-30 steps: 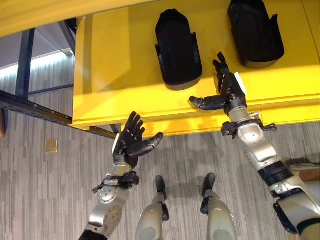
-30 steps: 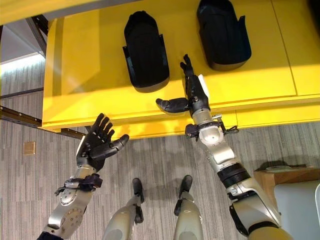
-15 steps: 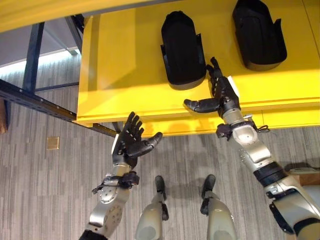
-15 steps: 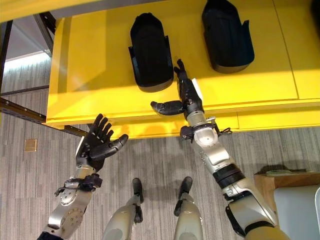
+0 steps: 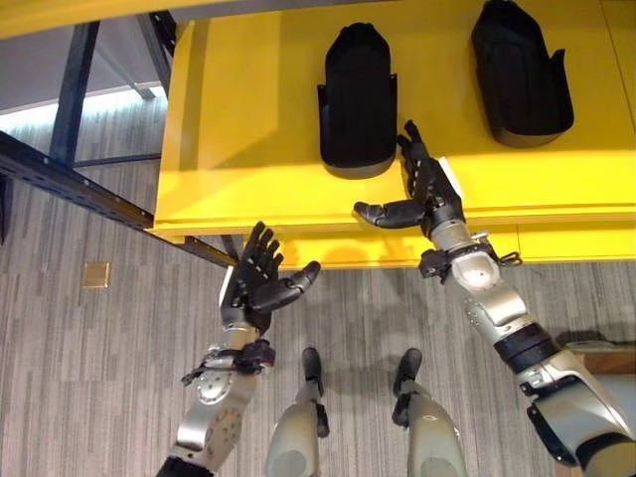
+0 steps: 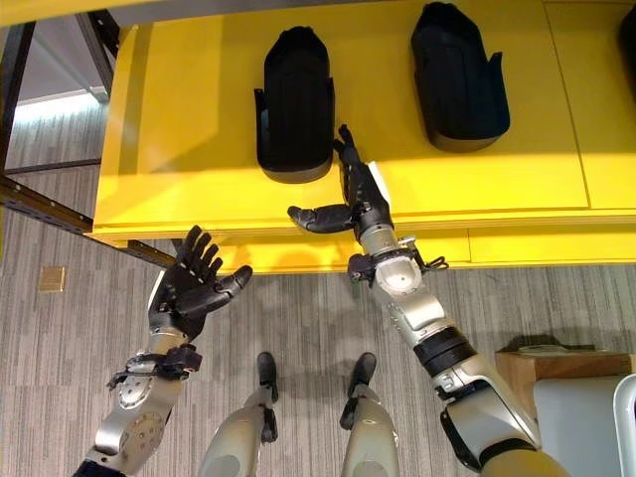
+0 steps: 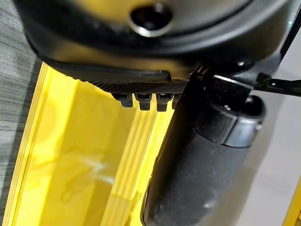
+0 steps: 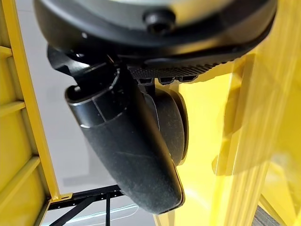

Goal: Move parts from the plastic box to the shelf.

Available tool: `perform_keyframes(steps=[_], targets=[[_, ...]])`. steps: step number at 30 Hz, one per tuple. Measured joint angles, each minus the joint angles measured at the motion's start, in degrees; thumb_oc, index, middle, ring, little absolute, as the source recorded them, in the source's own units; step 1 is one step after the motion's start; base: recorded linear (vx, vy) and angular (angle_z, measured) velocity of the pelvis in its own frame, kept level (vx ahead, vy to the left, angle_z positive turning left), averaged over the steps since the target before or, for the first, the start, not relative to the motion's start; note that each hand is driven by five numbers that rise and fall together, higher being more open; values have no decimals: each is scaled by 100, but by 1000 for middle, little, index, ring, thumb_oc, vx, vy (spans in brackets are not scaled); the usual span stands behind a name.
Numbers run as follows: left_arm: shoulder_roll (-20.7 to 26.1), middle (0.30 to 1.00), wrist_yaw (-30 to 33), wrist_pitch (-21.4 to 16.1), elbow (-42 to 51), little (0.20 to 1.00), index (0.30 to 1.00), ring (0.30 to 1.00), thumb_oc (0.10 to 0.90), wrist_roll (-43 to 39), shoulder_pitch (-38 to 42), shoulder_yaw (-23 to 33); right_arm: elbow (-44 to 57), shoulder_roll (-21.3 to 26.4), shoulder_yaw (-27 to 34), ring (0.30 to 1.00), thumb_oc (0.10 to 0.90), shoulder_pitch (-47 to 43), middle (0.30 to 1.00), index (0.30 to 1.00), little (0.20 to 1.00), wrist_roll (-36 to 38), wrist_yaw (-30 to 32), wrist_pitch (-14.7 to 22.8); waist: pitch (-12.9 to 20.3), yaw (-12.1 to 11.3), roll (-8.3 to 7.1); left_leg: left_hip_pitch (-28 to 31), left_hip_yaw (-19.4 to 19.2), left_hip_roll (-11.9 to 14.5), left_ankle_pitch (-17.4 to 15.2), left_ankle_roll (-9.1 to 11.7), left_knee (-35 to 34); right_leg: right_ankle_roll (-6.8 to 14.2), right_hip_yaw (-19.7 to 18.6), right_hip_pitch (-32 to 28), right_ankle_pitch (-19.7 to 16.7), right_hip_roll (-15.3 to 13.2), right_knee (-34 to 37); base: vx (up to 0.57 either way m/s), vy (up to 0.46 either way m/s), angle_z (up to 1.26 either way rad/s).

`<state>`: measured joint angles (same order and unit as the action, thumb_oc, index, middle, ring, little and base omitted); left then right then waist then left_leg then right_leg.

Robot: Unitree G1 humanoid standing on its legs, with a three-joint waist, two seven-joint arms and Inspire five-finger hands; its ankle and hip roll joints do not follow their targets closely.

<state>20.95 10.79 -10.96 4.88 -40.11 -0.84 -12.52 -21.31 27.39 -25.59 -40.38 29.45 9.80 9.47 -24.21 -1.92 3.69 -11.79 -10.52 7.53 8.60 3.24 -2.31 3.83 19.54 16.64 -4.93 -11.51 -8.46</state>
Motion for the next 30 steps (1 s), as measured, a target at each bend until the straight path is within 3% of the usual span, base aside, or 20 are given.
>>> perform_keyframes(steps=[9,13,19,23,30], targets=[[-1,1000,14,-4,-1,1000,1000,1000,900,0,-10,96,103,167,4,1000,900,1,1000,1000,1000,-32,80,-110,2,-3,-6,0,103,-13,23,0,1,0,63,-54,0,-18,3,-7,5,4],[-1,1000,32,-17,-1,1000,1000,1000,900,3,-32,195,652,466,100,1000,900,84,1000,1000,1000,-558,304,-160,0,16,-18,0,90,-16,20,-4,-2,-2,55,-51,-3,-17,24,0,0,0],[0,1000,142,-27,0,1000,1000,1000,900,58,-27,214,1615,493,519,1000,900,230,1000,1000,1000,-1150,561,-142,-2,60,-72,68,0,-17,4,-25,-23,-1,-24,-57,-5,-2,34,5,-1,-6],[46,1000,235,-27,23,1000,1000,1000,900,585,-61,411,1965,440,547,1000,900,670,1000,1000,1000,-1277,486,-106,9,157,-242,177,-53,-15,-15,-45,-51,1,-89,-124,-5,10,50,14,-12,-7],[252,1000,357,-21,37,1000,1000,1000,900,1803,-205,681,2101,421,593,1000,900,1391,1000,1000,1000,-1163,228,-106,7,179,-254,228,-167,4,-26,-57,-104,-10,-175,-123,-49,60,133,8,-14,-8]])
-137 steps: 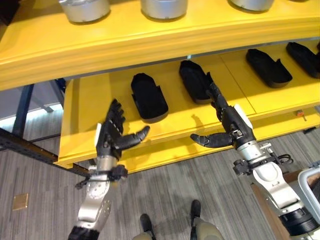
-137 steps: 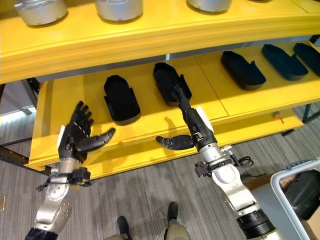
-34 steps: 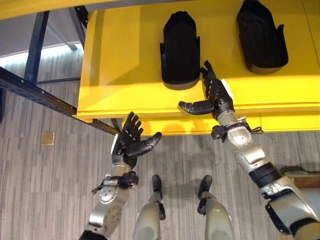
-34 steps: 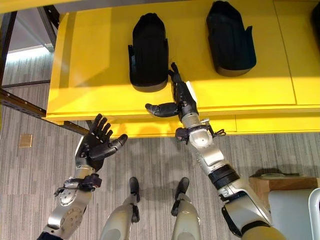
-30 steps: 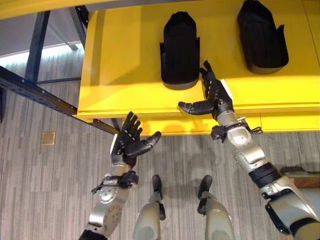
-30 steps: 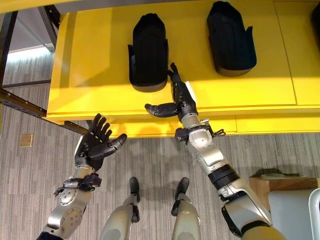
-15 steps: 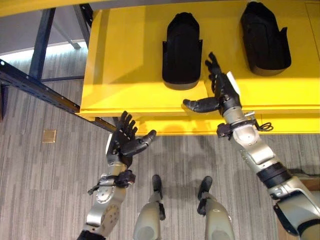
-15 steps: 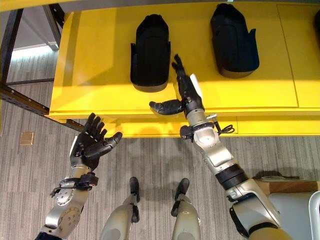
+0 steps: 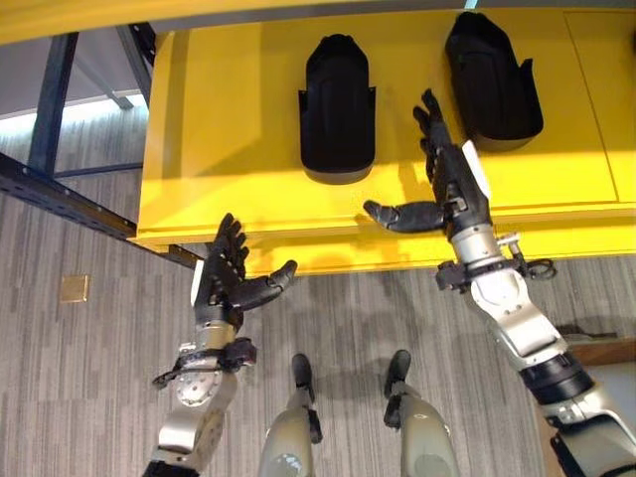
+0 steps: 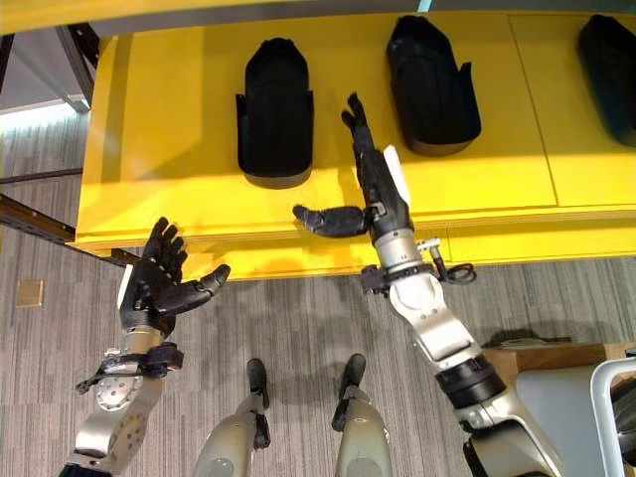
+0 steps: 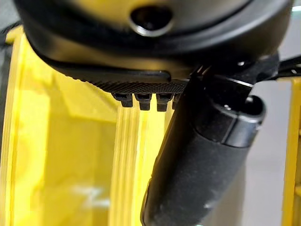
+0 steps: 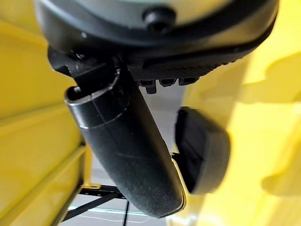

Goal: Move parts from the plastic box to the shelf.

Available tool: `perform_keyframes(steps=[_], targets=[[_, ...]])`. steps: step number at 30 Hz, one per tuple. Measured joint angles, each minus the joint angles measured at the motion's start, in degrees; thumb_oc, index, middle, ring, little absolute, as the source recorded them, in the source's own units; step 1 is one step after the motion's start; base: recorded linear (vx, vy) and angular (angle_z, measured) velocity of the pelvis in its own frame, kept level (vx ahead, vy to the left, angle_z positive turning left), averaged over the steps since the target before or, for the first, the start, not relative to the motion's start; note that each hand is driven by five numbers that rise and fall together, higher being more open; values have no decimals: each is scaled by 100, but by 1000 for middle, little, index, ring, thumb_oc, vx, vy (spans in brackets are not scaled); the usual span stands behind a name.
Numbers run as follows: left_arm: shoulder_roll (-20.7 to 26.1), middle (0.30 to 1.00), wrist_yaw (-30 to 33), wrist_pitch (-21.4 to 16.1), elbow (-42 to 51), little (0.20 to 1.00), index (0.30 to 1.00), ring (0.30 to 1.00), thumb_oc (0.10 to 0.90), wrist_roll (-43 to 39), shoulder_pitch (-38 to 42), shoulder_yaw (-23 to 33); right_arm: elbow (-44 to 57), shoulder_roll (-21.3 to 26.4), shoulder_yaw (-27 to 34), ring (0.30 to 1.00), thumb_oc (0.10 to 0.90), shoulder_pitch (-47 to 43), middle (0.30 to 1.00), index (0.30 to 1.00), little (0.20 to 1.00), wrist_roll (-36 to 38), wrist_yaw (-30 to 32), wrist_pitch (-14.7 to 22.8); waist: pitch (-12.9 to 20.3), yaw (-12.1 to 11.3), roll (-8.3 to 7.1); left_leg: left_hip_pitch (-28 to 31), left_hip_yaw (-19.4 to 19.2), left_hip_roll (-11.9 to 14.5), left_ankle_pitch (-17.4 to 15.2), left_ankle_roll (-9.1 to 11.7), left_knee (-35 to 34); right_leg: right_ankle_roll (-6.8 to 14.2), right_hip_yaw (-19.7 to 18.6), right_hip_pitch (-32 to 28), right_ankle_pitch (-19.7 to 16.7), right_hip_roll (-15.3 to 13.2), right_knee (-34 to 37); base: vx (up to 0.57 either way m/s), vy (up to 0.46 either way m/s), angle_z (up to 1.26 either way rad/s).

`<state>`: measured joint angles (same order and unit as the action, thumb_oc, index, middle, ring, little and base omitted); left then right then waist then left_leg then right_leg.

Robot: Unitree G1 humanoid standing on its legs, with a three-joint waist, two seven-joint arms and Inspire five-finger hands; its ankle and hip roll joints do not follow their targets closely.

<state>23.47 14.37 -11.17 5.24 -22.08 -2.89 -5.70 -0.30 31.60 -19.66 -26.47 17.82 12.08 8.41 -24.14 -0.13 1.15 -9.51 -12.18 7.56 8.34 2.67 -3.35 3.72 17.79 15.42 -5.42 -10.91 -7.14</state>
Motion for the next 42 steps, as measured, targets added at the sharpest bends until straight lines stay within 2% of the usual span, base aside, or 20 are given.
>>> perform_keyframes(steps=[7,8,13,17,20,24,28,42], targets=[[529,1000,157,35,21,1000,1000,1000,900,1829,-6,60,49,-4,23,1000,900,551,1000,1000,1000,491,-344,22,-2,43,-3,8,-14,30,13,24,-13,-6,-8,0,-3,37,22,0,0,0],[726,1000,203,66,72,1000,1000,1000,900,2342,4,58,51,-6,24,1000,900,604,1000,1000,1000,492,-378,59,-11,69,-19,7,-15,32,13,26,-13,-6,-7,0,-3,39,23,0,0,0],[1389,1000,413,106,236,1000,1000,1000,900,3910,139,64,277,29,64,1000,900,805,1000,1000,1000,492,-442,133,-10,147,-35,9,-46,31,11,30,-21,-7,-34,-5,-38,54,90,1,-3,-2],[1474,1000,662,102,222,1000,1000,1000,900,5008,551,-63,507,35,119,1000,900,1042,1000,1000,1000,496,-469,251,-7,237,-44,74,-138,32,22,48,-74,-4,-95,-20,-82,88,137,3,-2,-8],[1510,1000,676,101,187,1000,1000,1000,900,5452,698,-234,515,38,132,1000,900,1087,1000,1000,1000,549,-468,270,-2,316,-56,94,-159,35,26,54,-102,-1,-120,-47,-128,96,226,-1,-4,-8],[1488,1000,779,113,-200,1000,1000,1000,900,5685,971,-618,515,34,199,1000,900,1184,1000,1000,1000,622,-457,287,-1,475,-57,120,-180,41,25,54,-110,-11,-151,-87,-185,129,330,1,0,-4],[1432,1000,789,257,-671,1000,1000,1000,900,5890,1062,-723,522,32,290,1000,900,1332,1000,1000,1000,714,-405,354,-1,587,-68,144,-251,51,13,69,-113,-11,-209,-98,-223,158,403,8,-2,-8],[1108,1000,925,537,-1748,1000,1000,1000,900,5916,1514,-1074,533,14,438,1000,900,1529,1000,1000,1000,717,-331,417,11,654,-112,171,-362,79,2,88,-116,-37,-324,-104,-335,214,534,4,-1,-4]])
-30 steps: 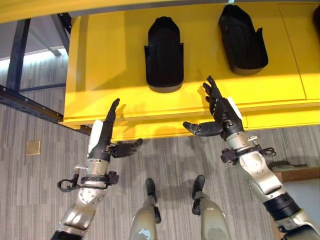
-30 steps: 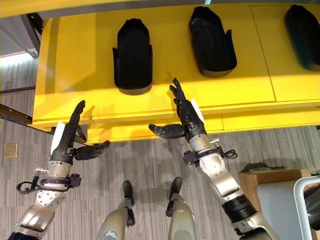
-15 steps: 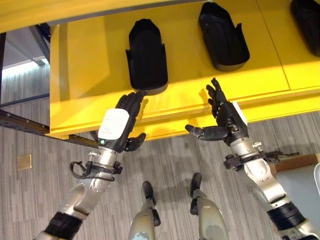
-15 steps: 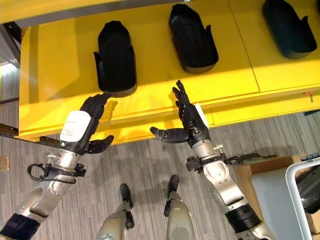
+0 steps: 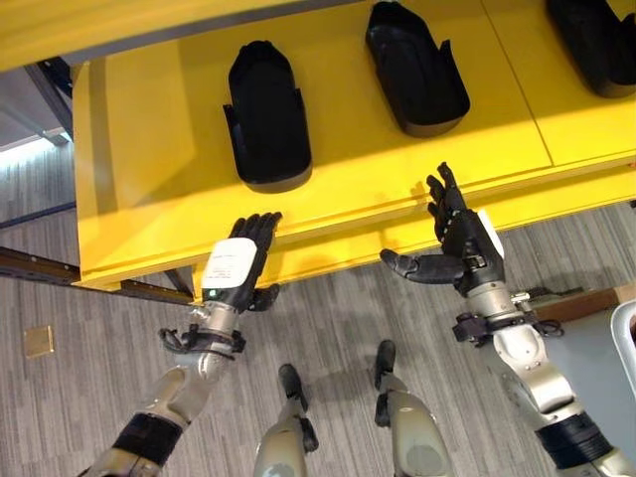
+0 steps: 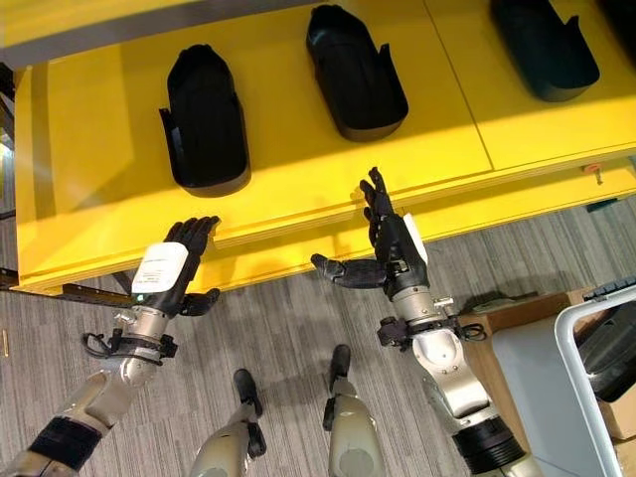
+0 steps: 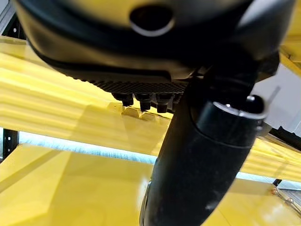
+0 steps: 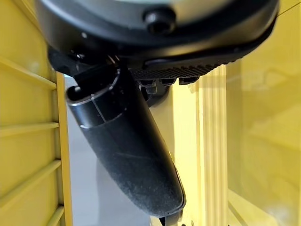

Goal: Move parts from the plastic box to the shelf.

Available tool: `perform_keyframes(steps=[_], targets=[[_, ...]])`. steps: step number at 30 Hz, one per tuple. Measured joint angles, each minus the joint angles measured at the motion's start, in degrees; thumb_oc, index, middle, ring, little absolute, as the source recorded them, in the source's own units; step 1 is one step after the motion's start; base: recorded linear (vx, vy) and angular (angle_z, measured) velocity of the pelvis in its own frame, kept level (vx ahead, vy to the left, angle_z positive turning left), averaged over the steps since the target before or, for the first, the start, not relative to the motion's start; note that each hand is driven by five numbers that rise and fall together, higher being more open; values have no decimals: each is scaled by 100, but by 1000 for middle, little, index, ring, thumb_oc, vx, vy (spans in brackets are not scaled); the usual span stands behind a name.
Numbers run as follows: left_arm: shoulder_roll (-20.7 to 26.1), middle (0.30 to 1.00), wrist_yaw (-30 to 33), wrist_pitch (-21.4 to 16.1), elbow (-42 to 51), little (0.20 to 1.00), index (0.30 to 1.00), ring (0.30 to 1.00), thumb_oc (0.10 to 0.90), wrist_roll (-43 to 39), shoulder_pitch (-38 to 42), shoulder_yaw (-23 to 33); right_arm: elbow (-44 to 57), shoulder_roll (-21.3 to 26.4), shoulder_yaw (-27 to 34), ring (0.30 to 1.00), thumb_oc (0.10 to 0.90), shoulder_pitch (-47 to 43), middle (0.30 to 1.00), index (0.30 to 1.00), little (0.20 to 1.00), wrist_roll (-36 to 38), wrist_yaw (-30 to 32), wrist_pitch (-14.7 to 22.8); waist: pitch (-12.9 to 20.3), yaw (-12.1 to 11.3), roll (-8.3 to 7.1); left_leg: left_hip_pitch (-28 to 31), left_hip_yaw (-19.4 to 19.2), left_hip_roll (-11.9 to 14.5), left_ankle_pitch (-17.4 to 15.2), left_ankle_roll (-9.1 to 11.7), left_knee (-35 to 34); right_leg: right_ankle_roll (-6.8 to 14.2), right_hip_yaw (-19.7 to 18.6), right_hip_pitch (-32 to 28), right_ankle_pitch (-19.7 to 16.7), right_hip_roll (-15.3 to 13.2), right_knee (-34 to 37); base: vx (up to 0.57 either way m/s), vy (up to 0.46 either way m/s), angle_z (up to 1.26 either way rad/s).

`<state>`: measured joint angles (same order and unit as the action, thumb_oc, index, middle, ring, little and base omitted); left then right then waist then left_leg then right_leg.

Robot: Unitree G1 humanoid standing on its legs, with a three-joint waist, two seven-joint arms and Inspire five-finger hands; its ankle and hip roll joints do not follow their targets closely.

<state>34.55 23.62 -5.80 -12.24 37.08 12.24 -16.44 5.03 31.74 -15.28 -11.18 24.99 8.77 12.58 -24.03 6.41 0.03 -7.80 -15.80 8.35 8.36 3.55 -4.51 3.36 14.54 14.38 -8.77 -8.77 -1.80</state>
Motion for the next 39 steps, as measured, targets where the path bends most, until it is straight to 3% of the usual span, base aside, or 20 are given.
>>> perform_keyframes(steps=[4,11,16,31,39], targets=[[-51,1000,186,127,-492,1000,1000,1000,900,25,478,-229,0,-1,1,1000,900,4,1000,1000,1000,-1,-2,17,17,-6,-30,-4,-2,-1,2,2,0,-1,-2,7,-4,-3,0,0,0,0],[-216,1000,452,326,-1180,1000,1000,1000,900,-29,1013,-399,1,-15,-4,1000,900,37,1000,1000,1000,17,-1,53,138,142,-236,-4,-68,1,0,3,0,4,-20,16,-14,4,22,0,0,0],[-240,1000,626,344,-1542,1000,1000,1000,900,-43,1301,-627,22,-29,-7,1000,900,185,1000,1000,1000,108,-3,95,150,139,-254,-4,-85,-6,-1,3,-1,17,-32,15,-22,-2,42,0,0,0],[-399,1000,748,452,-1870,1000,1000,1000,900,-91,1608,-800,154,-29,-15,1000,900,375,1000,1000,1000,110,60,211,164,144,-278,-10,-100,-20,-25,8,-3,57,-85,21,-60,-7,98,3,0,-2],[-393,1000,742,452,-1927,1000,1000,1000,900,-92,1611,-826,154,-55,-68,1000,900,404,1000,1000,1000,108,68,247,315,146,-491,-19,-104,-33,-28,7,-4,60,-88,30,-61,-20,105,0,0,0]])
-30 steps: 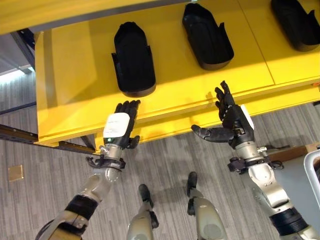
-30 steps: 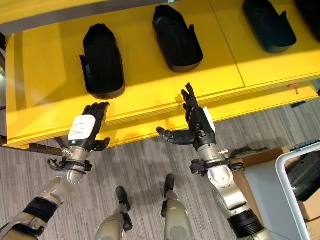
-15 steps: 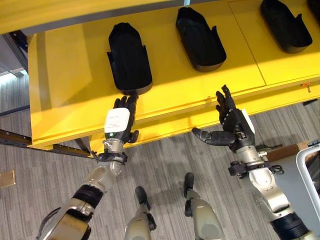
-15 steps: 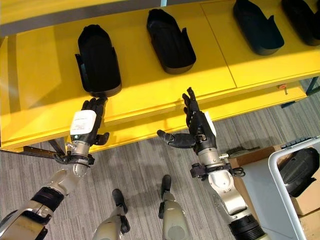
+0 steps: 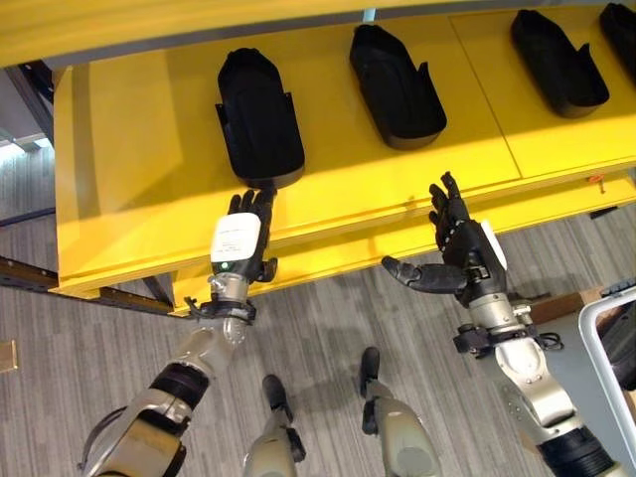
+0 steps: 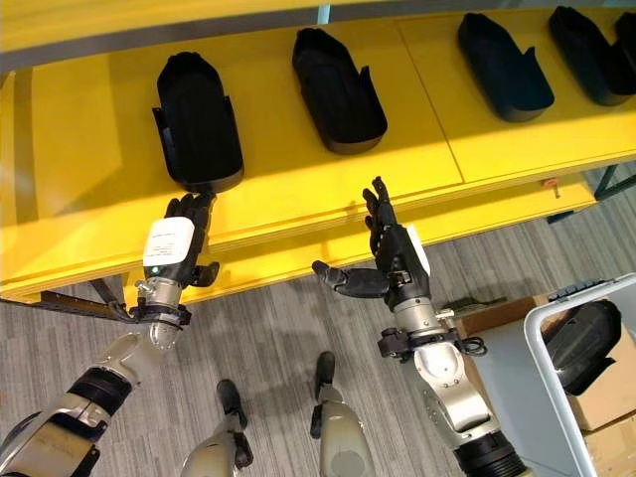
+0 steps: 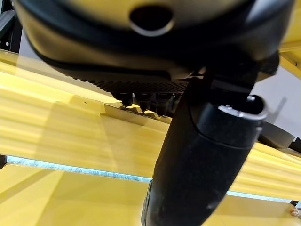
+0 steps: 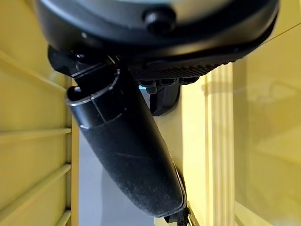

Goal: Move parts from the plastic box to the shelf.

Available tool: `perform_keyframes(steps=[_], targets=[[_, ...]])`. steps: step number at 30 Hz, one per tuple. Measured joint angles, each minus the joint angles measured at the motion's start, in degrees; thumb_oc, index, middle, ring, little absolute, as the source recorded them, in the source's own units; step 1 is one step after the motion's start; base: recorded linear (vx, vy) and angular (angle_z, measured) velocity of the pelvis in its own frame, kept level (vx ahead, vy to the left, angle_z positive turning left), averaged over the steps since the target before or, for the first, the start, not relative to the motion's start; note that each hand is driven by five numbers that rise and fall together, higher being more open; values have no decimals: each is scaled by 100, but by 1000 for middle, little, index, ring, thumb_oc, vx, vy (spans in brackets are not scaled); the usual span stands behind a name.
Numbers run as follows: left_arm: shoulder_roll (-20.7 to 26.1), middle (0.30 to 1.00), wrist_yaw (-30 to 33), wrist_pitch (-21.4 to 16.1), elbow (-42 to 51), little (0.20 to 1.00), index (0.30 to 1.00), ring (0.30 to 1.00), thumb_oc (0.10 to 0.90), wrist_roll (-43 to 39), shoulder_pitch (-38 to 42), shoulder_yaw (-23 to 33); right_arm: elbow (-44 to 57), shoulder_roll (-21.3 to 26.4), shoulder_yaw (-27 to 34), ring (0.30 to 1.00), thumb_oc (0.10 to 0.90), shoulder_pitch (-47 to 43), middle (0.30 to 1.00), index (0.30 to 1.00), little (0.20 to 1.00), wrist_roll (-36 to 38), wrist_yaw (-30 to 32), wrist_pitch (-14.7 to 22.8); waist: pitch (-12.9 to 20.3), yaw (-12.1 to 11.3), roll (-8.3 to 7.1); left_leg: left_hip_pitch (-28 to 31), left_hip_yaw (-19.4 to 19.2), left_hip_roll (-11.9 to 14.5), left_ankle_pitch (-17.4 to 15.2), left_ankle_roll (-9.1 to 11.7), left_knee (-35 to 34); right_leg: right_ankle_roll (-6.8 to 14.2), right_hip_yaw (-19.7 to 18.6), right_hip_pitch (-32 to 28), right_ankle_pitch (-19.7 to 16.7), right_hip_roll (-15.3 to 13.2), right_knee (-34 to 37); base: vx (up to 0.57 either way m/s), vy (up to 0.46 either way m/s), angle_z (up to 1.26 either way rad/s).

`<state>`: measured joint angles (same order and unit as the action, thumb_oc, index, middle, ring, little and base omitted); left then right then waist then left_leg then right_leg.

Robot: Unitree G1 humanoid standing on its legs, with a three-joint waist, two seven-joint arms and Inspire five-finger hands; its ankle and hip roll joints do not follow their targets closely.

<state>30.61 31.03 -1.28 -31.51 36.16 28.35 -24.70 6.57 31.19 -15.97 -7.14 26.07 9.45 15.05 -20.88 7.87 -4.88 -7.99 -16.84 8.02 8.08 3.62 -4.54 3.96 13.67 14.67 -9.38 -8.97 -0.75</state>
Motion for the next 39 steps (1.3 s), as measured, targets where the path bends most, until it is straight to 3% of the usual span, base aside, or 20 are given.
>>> perform_keyframes(steps=[39], targets=[[0,1000,243,-11,-529,1000,1000,1000,900,1,440,-305,0,-3,-36,1000,900,252,1000,1000,1000,1,47,13,-3,9,71,-85,-22,-19,-20,-29,-1,10,-40,93,-28,-14,16,0,0,0]])
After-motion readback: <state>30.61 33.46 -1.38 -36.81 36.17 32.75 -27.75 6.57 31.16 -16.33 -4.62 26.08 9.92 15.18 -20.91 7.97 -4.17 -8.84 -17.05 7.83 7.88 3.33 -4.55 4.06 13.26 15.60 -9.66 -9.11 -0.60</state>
